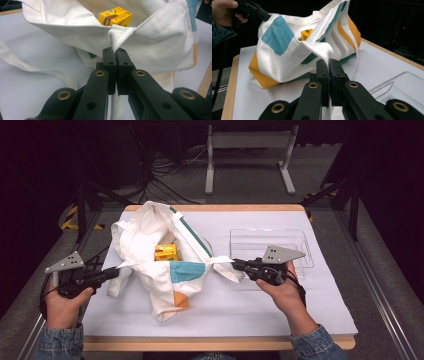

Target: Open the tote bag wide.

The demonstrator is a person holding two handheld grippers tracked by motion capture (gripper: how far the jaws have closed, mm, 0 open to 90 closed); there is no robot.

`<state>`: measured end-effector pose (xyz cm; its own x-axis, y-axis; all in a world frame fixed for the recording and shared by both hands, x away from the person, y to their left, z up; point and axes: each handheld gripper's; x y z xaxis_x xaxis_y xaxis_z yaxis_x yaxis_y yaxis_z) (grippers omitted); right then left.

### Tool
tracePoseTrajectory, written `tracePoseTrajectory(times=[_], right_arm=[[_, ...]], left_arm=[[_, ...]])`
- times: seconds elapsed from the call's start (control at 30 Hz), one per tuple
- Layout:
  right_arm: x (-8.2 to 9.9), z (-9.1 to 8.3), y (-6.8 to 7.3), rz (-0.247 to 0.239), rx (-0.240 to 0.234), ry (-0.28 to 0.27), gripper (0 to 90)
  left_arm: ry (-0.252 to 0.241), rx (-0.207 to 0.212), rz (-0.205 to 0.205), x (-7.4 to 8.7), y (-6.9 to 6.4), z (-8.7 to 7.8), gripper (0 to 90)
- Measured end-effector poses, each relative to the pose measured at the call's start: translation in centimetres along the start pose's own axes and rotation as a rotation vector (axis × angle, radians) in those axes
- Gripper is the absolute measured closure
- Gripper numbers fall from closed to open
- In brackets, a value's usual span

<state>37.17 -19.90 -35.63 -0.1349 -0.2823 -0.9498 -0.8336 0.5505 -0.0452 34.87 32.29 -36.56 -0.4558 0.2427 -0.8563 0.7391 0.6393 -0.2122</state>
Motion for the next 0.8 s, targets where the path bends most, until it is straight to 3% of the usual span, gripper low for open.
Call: tracePoseTrajectory(times=[0.17, 0.4, 0.8], right_arm=[[0.7, 0.1, -0.1, 0.010, -0.001, 0.020, 87.2], [2.2, 0.5, -0.3, 0.030, -0.006, 0.075, 87.2], [4.2, 1.3, -0.5, 0.057, -0.004, 0.153, 87.3]], left_arm=[[-0.011, -0.002, 0.003, 0.9, -0.2, 0.4, 88.0], [0.046, 0.007, -0.031, 2.4, 0.3, 1.6, 88.0], [0.109, -0.001, -0.050, 3.1, 0.9, 2.7, 88.0]])
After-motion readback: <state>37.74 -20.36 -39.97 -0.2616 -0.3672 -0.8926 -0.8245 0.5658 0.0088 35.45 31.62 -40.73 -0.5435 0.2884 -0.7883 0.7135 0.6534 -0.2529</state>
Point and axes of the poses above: each handheld gripper's, and its own axes: z roughly forward along the jaws, x roughly out of its underside, y roughly to its left, and after that the axes turned 4 degrees about x, right-handed
